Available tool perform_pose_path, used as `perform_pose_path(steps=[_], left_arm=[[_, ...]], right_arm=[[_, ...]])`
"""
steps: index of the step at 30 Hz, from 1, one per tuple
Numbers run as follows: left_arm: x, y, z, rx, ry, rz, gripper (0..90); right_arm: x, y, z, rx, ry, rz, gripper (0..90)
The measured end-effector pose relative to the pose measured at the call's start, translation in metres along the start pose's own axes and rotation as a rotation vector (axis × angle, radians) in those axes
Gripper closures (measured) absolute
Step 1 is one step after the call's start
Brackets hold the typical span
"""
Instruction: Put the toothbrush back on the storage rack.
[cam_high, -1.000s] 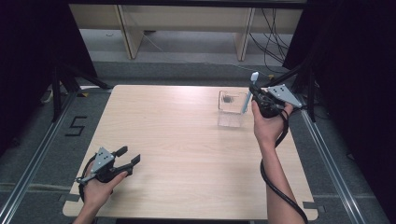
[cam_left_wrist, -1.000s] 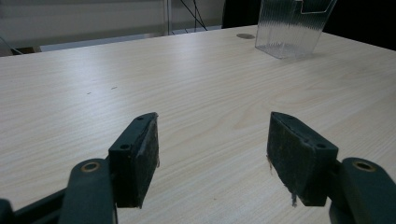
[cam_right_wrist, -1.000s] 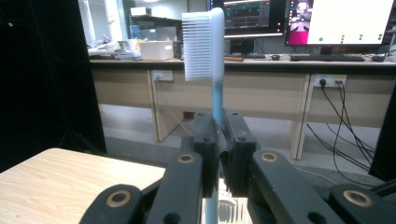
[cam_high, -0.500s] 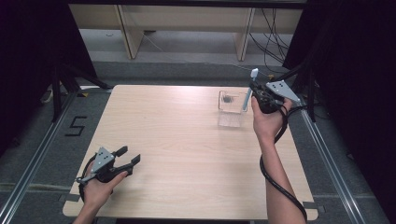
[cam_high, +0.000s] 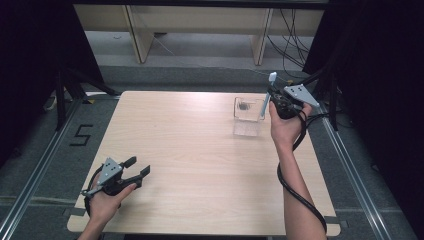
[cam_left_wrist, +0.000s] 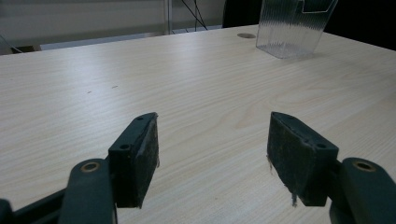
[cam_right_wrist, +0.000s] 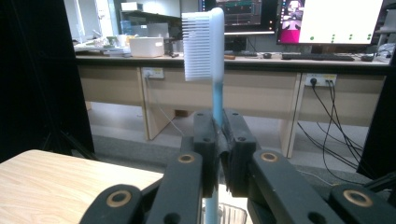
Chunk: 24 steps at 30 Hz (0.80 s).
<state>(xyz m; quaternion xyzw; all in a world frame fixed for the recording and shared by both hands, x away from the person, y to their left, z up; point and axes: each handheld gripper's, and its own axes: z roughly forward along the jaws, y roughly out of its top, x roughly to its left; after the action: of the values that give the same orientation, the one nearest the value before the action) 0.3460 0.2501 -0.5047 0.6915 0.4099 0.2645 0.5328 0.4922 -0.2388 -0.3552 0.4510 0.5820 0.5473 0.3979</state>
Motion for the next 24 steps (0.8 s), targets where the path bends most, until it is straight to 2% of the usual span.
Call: perform_pose_path(steps=[1, 7, 8, 9, 19, 24], left_arm=[[0.0, 0.0, 0.0, -0.001, 0.0, 0.0, 33.9], [0.001, 0.0, 0.0, -0.002, 0.001, -0.003, 33.8], [0.001, 0.0, 0.0, -0.002, 0.002, -0.003, 33.8], [0.001, 0.0, 0.0, -0.002, 0.002, -0.003, 33.7], [0.001, -0.001, 0.0, 0.0, 0.003, -0.006, 33.7], [0.001, -0.001, 0.0, 0.0, 0.004, -0.006, 33.6]], right_arm=[[0.0, -0.001, 0.0, 0.01, -0.005, 0.011, 85.8], [-0.004, -0.005, 0.004, 0.006, -0.005, 0.006, 85.8], [-0.003, -0.006, 0.004, 0.013, -0.013, 0.023, 85.8], [-0.005, -0.006, 0.005, 0.009, -0.01, 0.005, 85.8], [-0.007, -0.011, 0.008, 0.012, -0.019, 0.029, 85.8], [-0.008, -0.012, 0.008, 0.014, -0.024, 0.019, 85.8]])
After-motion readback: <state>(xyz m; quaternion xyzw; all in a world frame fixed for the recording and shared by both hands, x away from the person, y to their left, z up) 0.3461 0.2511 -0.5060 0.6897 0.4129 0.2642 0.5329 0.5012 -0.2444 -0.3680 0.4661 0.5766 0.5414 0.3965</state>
